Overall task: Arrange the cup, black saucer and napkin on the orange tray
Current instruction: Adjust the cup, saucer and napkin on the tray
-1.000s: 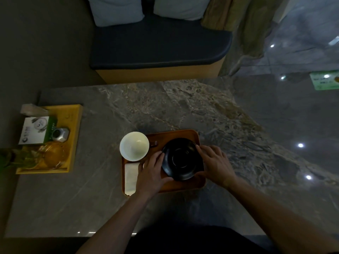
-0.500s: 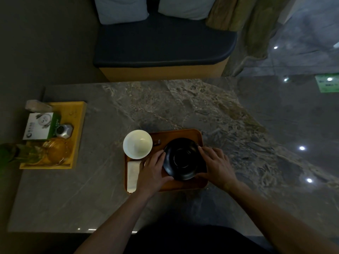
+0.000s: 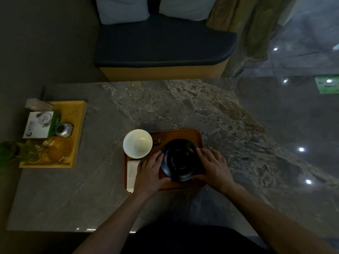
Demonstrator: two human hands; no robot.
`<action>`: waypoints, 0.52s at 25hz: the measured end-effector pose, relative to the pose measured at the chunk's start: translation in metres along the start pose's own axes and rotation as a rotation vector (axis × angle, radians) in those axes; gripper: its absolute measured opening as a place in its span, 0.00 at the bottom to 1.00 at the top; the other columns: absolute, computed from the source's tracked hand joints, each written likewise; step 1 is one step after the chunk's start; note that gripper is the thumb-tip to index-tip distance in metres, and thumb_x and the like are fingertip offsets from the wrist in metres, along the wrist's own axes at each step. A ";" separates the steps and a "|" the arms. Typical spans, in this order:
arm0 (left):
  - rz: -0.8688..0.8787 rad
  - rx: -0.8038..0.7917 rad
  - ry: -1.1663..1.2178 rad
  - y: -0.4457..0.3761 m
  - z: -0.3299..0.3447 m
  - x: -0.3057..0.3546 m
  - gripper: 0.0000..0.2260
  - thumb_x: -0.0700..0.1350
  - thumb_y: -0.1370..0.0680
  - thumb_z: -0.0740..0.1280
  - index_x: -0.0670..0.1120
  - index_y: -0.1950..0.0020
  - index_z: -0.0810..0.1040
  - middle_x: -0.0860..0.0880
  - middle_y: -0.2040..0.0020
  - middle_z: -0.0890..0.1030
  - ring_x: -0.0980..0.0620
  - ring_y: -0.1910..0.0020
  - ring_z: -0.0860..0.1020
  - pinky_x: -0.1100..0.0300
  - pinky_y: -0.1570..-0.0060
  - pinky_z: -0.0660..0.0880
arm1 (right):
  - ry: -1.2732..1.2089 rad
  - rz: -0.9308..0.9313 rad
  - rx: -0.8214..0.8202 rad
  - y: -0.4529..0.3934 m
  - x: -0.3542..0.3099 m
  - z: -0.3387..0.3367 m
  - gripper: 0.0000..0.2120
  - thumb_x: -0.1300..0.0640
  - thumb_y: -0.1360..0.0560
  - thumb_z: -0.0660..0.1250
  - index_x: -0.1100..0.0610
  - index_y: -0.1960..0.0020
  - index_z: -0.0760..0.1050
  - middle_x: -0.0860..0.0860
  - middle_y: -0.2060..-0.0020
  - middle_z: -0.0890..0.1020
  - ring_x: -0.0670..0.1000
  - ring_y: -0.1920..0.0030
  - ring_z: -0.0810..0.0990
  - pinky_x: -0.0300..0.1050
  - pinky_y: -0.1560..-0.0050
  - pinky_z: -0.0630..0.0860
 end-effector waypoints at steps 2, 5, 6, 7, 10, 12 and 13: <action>-0.016 0.026 0.009 0.004 0.000 0.002 0.43 0.60 0.31 0.73 0.51 0.22 0.55 0.51 0.23 0.59 0.49 0.25 0.57 0.46 0.27 0.58 | -0.015 -0.012 -0.006 -0.004 0.001 -0.002 0.54 0.29 0.37 0.67 0.49 0.23 0.43 0.50 0.25 0.57 0.59 0.27 0.53 0.59 0.30 0.58; -0.055 0.088 -0.057 0.013 0.002 0.008 0.43 0.63 0.32 0.72 0.49 0.23 0.59 0.49 0.25 0.64 0.48 0.26 0.60 0.42 0.28 0.58 | 0.031 -0.065 -0.051 -0.018 0.003 -0.010 0.57 0.29 0.39 0.68 0.50 0.23 0.42 0.51 0.25 0.57 0.61 0.27 0.52 0.61 0.30 0.58; -0.072 0.098 -0.073 0.014 0.003 0.010 0.42 0.63 0.32 0.72 0.49 0.24 0.59 0.49 0.26 0.65 0.48 0.26 0.60 0.42 0.27 0.57 | 0.059 -0.089 -0.061 -0.021 0.003 -0.012 0.56 0.30 0.38 0.68 0.50 0.23 0.44 0.51 0.26 0.58 0.61 0.28 0.52 0.60 0.30 0.58; -0.083 0.100 -0.082 0.015 0.004 0.011 0.41 0.63 0.31 0.71 0.49 0.24 0.60 0.49 0.26 0.65 0.48 0.26 0.59 0.42 0.27 0.55 | 0.082 -0.109 -0.064 -0.023 0.003 -0.013 0.55 0.31 0.38 0.69 0.51 0.23 0.45 0.52 0.27 0.60 0.60 0.29 0.52 0.60 0.30 0.58; -0.070 0.096 -0.104 0.013 0.006 0.011 0.40 0.62 0.30 0.70 0.49 0.24 0.60 0.49 0.26 0.65 0.49 0.26 0.59 0.42 0.26 0.52 | 0.084 -0.118 -0.064 -0.023 0.002 -0.014 0.55 0.31 0.38 0.69 0.53 0.23 0.47 0.53 0.29 0.63 0.59 0.32 0.54 0.59 0.32 0.61; -0.051 0.103 -0.109 0.010 0.004 0.008 0.39 0.61 0.30 0.71 0.49 0.24 0.60 0.48 0.26 0.66 0.49 0.26 0.60 0.43 0.26 0.52 | 0.063 -0.097 -0.059 -0.020 0.000 -0.011 0.56 0.32 0.38 0.70 0.54 0.23 0.47 0.54 0.30 0.63 0.59 0.32 0.54 0.60 0.32 0.62; -0.044 0.100 -0.102 0.008 0.003 0.006 0.39 0.60 0.30 0.71 0.49 0.24 0.61 0.49 0.26 0.66 0.49 0.26 0.60 0.43 0.27 0.53 | 0.060 -0.084 -0.057 -0.019 -0.002 -0.010 0.56 0.32 0.38 0.71 0.54 0.23 0.47 0.55 0.30 0.63 0.60 0.32 0.55 0.60 0.32 0.61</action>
Point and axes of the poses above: each hand's wrist, its own y-axis away from the middle knuckle, its own z-axis out of the palm, x = y × z, the point moved 4 cm from there along -y, towards the middle knuckle
